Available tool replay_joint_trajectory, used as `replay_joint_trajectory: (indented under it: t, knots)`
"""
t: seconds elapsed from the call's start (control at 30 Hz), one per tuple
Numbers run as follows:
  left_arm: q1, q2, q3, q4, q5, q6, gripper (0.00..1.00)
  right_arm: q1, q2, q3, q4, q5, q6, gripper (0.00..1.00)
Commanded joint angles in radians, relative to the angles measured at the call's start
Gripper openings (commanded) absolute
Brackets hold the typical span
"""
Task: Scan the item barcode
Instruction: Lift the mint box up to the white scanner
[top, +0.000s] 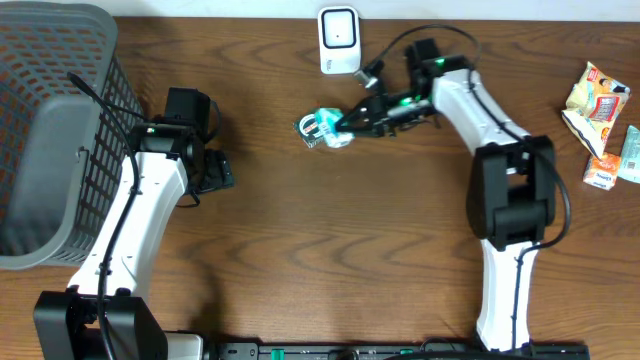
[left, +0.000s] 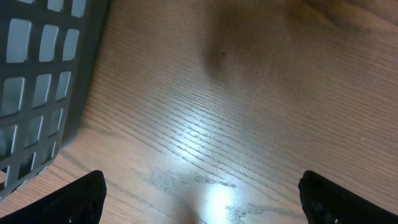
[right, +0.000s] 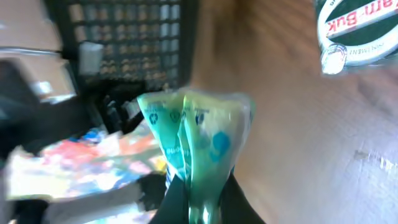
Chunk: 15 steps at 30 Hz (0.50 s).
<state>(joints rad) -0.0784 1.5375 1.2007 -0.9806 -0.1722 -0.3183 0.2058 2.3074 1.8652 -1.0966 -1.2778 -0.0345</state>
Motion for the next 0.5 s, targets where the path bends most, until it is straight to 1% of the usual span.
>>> replay_joint_trajectory:
  t: [0.0, 0.13, 0.2, 0.3, 0.47]
  knots:
    - [0.003, 0.000, -0.004, -0.002, -0.020, -0.013, 0.98, -0.032, -0.051, -0.004, -0.143, -0.109, -0.280, 0.01]
    - [0.003, 0.000, -0.004, -0.003, -0.020, -0.013, 0.98, -0.051, -0.075, -0.004, -0.354, -0.136, -0.583, 0.01]
    - [0.003, 0.000, -0.004, -0.003, -0.020, -0.013, 0.98, -0.062, -0.085, -0.004, -0.461, -0.185, -0.752, 0.01]
    - [0.003, 0.000, -0.004, -0.003, -0.020, -0.013, 0.98, -0.082, -0.091, -0.004, -0.602, -0.268, -0.964, 0.02]
    - [0.003, 0.000, -0.004, -0.002, -0.020, -0.013, 0.98, -0.129, -0.092, -0.006, -0.606, -0.282, -0.977, 0.02]
